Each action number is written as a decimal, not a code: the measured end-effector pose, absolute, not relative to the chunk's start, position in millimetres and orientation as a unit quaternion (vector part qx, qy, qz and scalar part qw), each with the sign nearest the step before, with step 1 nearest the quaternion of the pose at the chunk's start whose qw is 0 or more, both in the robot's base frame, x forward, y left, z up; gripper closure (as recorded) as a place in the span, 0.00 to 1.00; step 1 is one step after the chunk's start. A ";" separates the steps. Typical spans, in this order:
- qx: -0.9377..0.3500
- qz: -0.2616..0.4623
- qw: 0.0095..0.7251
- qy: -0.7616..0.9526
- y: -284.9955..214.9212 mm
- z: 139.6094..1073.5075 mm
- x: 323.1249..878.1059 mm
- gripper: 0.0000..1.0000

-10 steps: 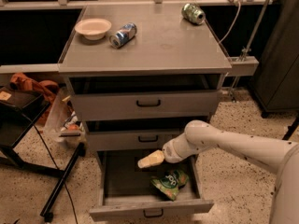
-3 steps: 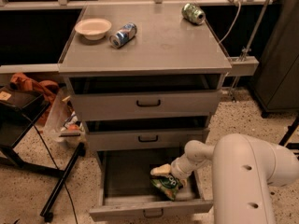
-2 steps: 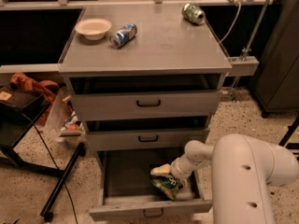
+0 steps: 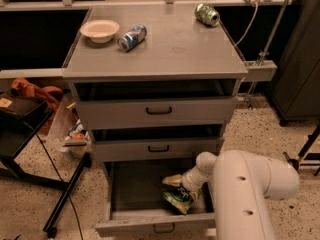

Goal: Pick green rice chip bag from bottom drawer and place on counter

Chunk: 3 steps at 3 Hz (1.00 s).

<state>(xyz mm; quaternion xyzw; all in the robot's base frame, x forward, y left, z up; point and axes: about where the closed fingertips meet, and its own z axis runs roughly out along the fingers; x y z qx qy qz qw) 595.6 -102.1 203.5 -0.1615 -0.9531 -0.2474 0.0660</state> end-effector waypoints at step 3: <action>-0.259 -0.225 0.083 -0.936 -115.1 134.6 618.6 0.00</action>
Offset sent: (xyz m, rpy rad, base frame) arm 0.0324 -0.0199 -0.0693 -0.0242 0.0743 -0.2178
